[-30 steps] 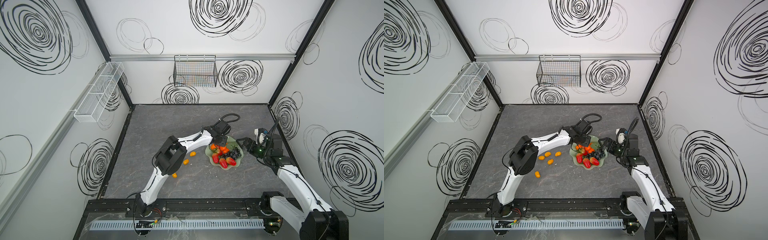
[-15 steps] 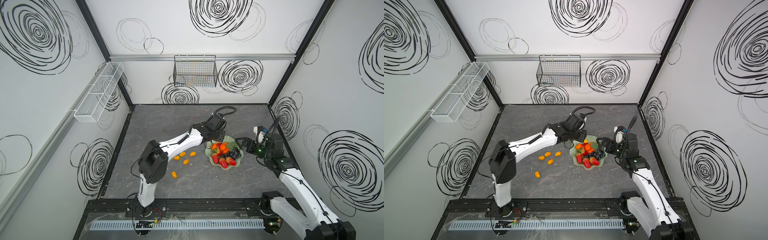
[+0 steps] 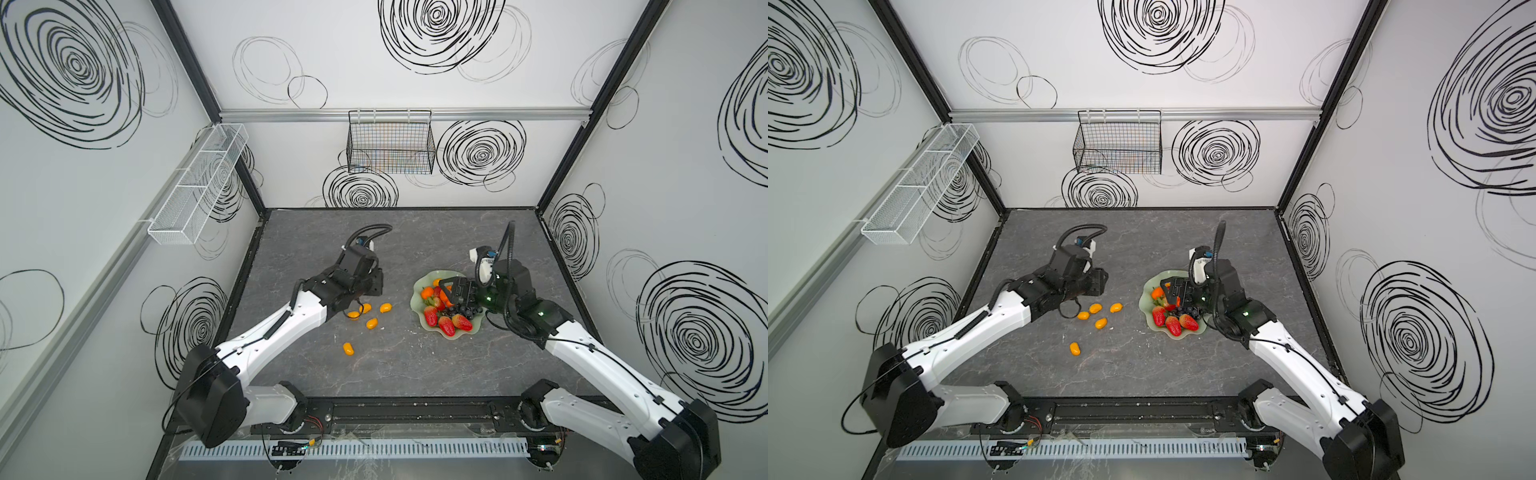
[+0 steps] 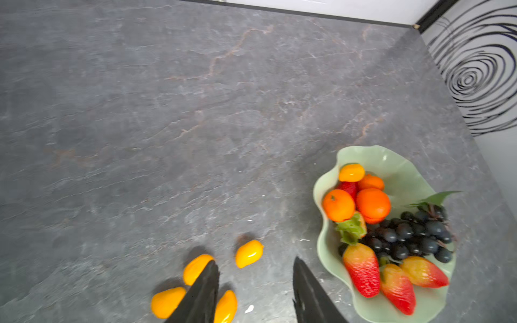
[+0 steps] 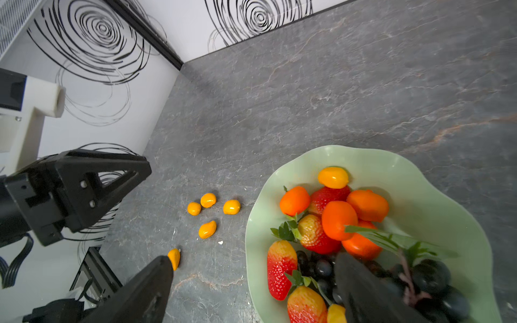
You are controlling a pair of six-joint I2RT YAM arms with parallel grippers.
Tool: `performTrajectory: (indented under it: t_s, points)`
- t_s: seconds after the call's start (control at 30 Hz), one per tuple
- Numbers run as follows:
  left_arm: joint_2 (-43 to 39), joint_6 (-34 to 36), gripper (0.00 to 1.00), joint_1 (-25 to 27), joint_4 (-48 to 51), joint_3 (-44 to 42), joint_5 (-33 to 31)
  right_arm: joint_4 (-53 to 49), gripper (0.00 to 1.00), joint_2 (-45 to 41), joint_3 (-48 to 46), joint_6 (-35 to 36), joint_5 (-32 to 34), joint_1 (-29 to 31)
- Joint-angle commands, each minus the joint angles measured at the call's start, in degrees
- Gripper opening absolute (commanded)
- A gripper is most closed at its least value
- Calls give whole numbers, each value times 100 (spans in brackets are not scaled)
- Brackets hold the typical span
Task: Place and organize the fake fruits in the fruit bowl
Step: 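Return the left gripper to the yellow fruits while the right lowers into the bowl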
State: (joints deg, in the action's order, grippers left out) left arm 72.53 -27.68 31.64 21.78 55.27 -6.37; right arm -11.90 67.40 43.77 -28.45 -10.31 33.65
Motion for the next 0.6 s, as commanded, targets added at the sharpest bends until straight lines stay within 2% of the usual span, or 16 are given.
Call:
performTrajectory:
  t_s: [0.0,0.23,0.4,0.57]
  points:
    - [-440,-139,51,-399,-105,-428,230,178,95,360,333,-3,458,397]
    - [-735,-176,55,-892,-194,-1101,563,68,95,1149,873,-51,679,988]
    - [-408,-240,51,-891,-529,-1322,786,-211,95,1478,1170,-82,626,1052]
    - [82,-214,52,-746,-673,-1256,746,-313,95,1466,1150,-82,688,1054]
